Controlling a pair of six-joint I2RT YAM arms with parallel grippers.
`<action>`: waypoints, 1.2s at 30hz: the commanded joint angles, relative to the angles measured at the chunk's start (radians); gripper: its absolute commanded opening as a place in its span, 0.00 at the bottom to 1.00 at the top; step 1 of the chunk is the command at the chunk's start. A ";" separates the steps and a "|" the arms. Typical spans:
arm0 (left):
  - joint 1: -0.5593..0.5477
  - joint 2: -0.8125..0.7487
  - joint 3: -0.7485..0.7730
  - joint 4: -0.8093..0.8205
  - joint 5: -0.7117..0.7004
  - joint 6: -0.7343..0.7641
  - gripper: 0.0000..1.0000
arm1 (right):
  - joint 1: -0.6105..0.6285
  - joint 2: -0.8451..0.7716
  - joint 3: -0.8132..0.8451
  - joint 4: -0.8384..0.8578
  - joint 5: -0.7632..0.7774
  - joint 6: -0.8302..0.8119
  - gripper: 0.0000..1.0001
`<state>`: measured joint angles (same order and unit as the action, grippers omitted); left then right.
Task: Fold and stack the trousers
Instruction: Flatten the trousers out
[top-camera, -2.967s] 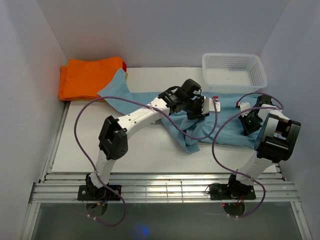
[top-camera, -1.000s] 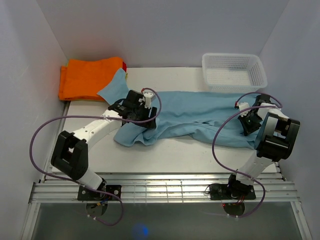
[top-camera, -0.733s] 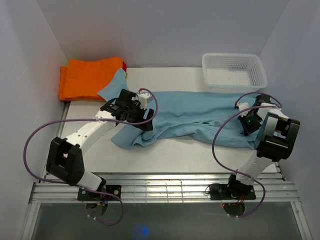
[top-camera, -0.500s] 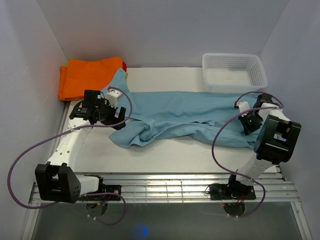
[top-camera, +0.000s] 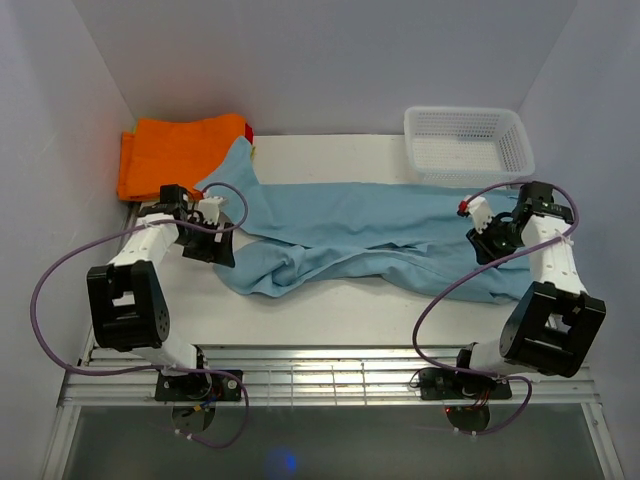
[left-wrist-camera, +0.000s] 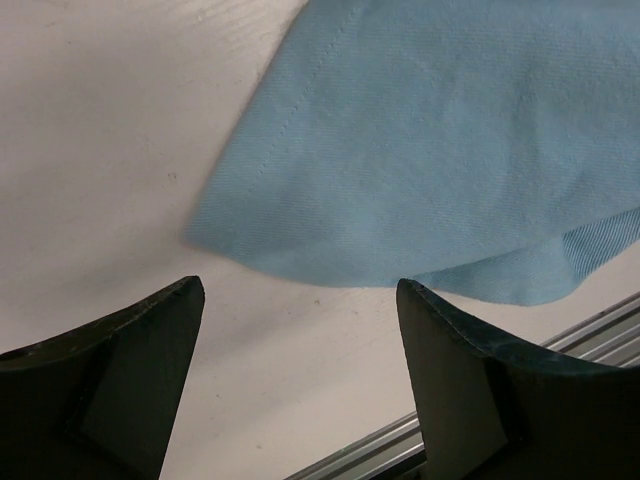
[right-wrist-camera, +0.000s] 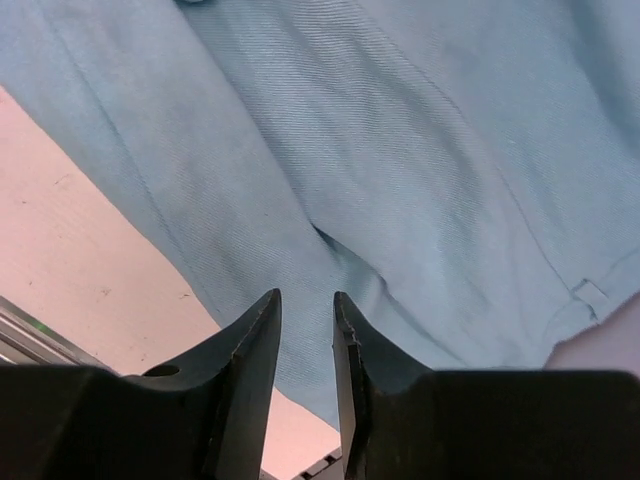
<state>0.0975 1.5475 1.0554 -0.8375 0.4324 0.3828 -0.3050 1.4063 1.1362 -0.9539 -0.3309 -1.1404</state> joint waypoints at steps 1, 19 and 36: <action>0.007 -0.001 0.003 0.090 0.000 -0.097 0.88 | 0.021 -0.021 -0.088 -0.020 0.021 -0.137 0.34; 0.028 0.123 -0.087 0.198 -0.156 -0.090 0.08 | 0.043 -0.176 -0.372 0.127 0.029 -0.260 0.11; 0.579 -0.129 -0.089 0.055 -0.253 0.162 0.00 | 0.043 -0.536 -0.480 0.104 0.013 -0.453 0.80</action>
<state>0.6102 1.4151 0.9714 -0.7776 0.2371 0.4660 -0.2653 0.8959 0.6418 -0.8528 -0.3370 -1.5562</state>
